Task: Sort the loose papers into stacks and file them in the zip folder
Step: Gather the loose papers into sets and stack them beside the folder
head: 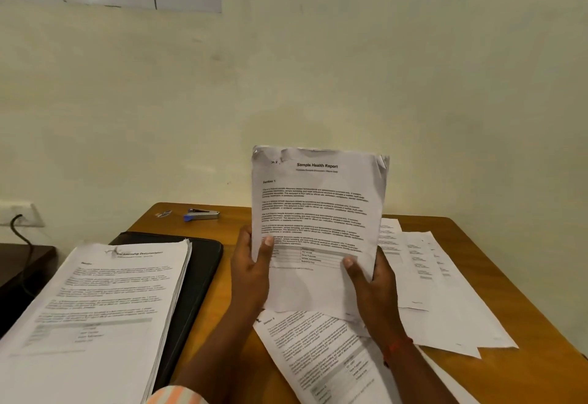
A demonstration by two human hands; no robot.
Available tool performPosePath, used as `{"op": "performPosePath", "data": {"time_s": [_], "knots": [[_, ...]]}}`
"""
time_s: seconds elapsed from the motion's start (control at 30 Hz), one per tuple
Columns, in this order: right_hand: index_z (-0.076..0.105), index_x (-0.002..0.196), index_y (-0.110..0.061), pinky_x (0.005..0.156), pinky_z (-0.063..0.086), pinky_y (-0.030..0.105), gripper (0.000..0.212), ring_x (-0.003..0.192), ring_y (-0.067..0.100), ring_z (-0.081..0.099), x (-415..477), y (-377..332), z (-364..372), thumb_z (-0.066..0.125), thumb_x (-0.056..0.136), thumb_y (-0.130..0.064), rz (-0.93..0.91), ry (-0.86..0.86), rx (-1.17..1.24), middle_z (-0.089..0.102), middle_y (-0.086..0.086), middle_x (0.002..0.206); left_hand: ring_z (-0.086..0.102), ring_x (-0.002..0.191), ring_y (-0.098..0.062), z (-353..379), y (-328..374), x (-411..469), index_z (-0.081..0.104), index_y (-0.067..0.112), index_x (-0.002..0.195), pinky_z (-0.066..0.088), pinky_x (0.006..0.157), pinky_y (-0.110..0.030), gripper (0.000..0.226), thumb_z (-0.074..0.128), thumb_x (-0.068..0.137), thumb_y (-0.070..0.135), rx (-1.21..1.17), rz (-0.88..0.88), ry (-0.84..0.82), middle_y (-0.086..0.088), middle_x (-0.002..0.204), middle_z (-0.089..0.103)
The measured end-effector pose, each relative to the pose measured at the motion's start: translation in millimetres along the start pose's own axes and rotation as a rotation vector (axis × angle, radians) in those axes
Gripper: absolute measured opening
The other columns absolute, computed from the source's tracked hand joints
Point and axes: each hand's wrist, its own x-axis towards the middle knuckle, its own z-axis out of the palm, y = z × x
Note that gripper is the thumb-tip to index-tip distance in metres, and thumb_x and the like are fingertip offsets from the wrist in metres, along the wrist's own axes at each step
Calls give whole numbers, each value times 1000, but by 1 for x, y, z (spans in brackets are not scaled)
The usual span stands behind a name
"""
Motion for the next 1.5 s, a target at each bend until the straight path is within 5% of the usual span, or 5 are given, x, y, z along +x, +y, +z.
{"op": "performPosePath", "data": {"time_s": [0.4,0.5,0.73,1.1,1.5], "knots": [[54,112,-30,77,58,26,14,97,5,69,9,9,-8,49,103,-40,-56,95,-347,72,-17,105,72,96,-16,-9,-16,14,60,40,116,61,77,-36,19,62,100,31,99,-111,126,12,104,72],[52,124,-17,79,51,34,42,105,28,64,24,18,-37,64,93,-44,78,350,-880,69,9,114,68,107,-20,-19,-26,21,57,30,131,55,80,-33,29,58,103,24,6,-260,240,7,114,68],[48,135,-12,103,39,45,81,124,36,45,34,35,-67,59,82,-72,478,209,-1290,48,19,134,68,107,-28,-30,-34,32,56,28,121,55,95,-52,19,55,105,18,-71,-568,211,-5,121,68],[61,121,-4,87,53,37,29,111,36,62,37,25,-62,67,93,-12,299,254,-567,66,16,119,69,104,-32,-34,-37,34,56,20,128,57,91,-54,25,58,103,23,-56,-636,222,-8,117,70],[65,123,-22,94,56,48,28,107,20,69,32,20,-57,68,95,-21,188,326,115,73,-2,114,70,101,-32,-36,-34,33,59,18,130,57,72,-41,28,58,103,25,-51,-646,205,-9,115,72]]}}
